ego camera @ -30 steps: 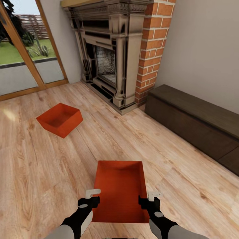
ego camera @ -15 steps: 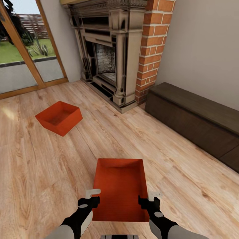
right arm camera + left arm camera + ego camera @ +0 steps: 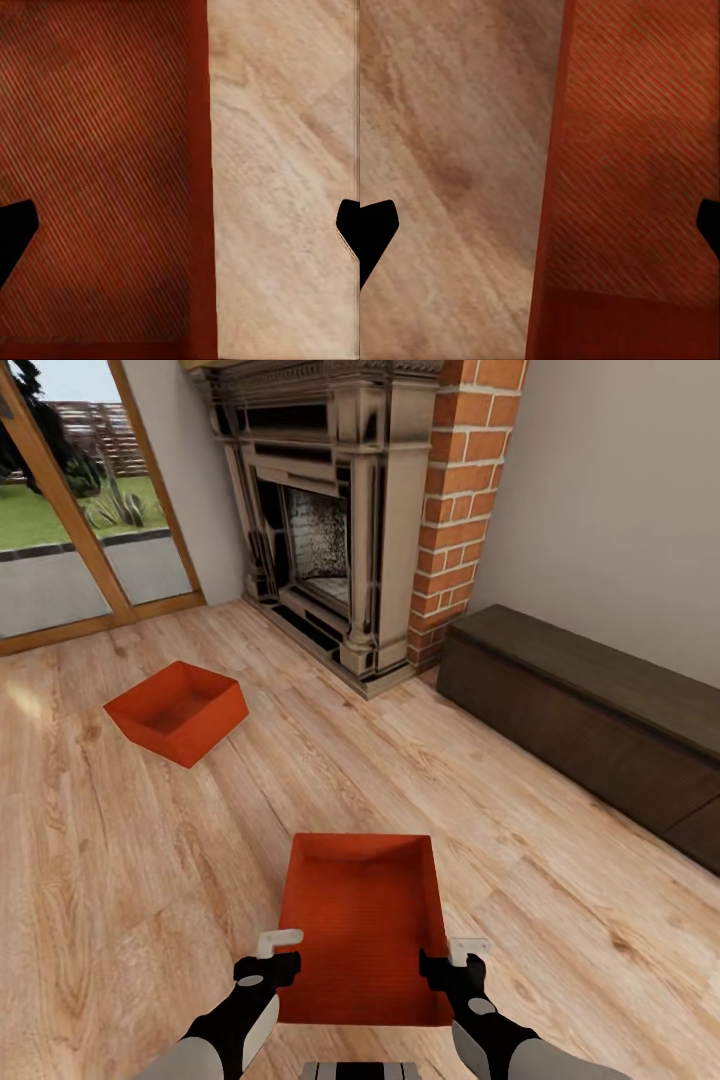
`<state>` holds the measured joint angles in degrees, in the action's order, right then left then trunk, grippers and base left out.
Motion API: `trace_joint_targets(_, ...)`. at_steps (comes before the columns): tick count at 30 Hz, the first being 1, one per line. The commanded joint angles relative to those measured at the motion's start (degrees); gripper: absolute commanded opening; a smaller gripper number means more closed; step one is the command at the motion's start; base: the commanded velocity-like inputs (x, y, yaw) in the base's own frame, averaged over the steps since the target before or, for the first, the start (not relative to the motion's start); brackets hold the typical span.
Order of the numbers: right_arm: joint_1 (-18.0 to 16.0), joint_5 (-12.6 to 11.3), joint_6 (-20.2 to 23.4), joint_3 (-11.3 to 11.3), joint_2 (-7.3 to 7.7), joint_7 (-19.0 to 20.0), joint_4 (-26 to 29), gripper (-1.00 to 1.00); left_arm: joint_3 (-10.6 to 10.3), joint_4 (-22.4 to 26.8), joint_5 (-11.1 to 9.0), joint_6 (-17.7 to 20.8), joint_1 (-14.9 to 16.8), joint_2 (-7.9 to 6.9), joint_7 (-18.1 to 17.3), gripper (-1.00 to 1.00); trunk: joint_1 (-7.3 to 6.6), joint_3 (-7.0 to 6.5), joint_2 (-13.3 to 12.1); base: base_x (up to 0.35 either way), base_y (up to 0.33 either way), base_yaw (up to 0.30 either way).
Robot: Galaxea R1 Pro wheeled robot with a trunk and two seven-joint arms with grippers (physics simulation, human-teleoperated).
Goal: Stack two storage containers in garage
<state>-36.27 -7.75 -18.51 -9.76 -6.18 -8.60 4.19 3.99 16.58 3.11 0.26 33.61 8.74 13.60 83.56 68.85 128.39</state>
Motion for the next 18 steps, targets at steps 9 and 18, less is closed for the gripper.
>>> trace_joint_targets(9,0.0,-0.9,-0.1,-0.5,1.70,-0.2,-0.1,1.00,0.4,0.0,0.3,0.0,0.0,0.05,0.0,1.00,-0.01,0.04,0.0,0.000,0.000,0.000)
trace_joint_targets(18,0.0,-0.8,-0.1,-0.5,1.61,-0.2,-0.1,1.00,0.4,0.0,0.3,0.0,0.0,0.05,0.0,1.00,-0.01,0.04,0.0,0.000,0.000,0.000)
